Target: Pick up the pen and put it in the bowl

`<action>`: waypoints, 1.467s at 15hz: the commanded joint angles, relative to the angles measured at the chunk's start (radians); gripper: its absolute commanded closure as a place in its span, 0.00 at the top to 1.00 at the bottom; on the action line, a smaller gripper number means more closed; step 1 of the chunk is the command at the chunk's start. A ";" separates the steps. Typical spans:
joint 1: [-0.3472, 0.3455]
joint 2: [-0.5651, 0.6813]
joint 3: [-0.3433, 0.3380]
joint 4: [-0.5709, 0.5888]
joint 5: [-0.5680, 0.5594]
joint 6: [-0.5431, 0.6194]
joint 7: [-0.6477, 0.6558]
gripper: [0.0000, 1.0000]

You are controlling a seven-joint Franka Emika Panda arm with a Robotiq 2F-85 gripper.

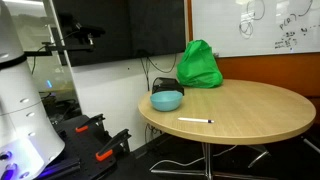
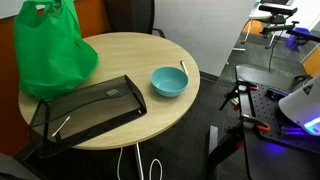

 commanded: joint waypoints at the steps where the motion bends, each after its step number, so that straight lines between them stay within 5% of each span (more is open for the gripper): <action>1: -0.043 0.012 0.033 0.003 0.022 -0.004 -0.020 1.00; 4: -0.043 0.012 0.033 0.004 0.022 -0.004 -0.020 1.00; 9: -0.127 0.114 0.119 -0.060 -0.003 0.254 0.227 1.00; 16: -0.179 0.474 0.175 -0.052 -0.013 0.498 0.543 1.00; 21: -0.146 0.723 0.210 -0.041 -0.095 0.713 0.915 1.00; 22: -0.157 0.683 0.217 -0.067 -0.052 0.688 0.795 1.00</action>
